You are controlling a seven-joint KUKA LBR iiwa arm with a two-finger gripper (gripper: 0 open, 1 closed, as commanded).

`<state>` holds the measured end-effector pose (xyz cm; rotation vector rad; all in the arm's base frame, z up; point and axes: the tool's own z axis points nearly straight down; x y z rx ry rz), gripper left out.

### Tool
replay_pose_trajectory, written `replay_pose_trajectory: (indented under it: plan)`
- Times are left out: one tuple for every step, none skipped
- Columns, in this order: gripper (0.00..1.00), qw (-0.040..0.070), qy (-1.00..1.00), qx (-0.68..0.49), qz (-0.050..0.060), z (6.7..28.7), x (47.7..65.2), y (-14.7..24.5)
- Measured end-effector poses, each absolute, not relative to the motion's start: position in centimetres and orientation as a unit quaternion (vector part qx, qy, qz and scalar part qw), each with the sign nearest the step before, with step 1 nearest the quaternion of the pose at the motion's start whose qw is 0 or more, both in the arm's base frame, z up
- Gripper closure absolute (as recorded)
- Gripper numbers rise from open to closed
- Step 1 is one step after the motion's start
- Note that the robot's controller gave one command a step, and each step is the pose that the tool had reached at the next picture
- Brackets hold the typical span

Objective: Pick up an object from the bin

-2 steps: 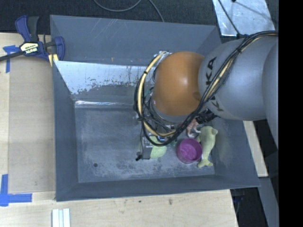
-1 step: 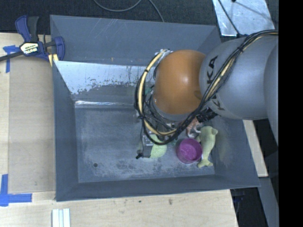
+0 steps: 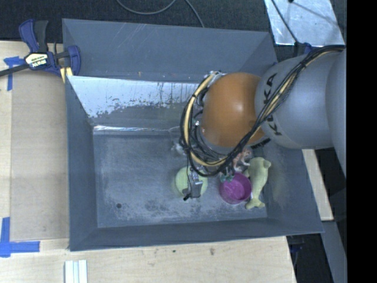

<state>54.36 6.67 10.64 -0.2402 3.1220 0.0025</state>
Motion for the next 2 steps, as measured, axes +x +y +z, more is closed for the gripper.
replay_pose_trajectory:
  plan:
    - [0.00, -0.001, 0.995, -0.103, 0.000, 10.0, 53.8, 3.9]
    - [0.00, 0.004, 0.992, -0.123, 0.000, 10.9, 54.7, 2.6]
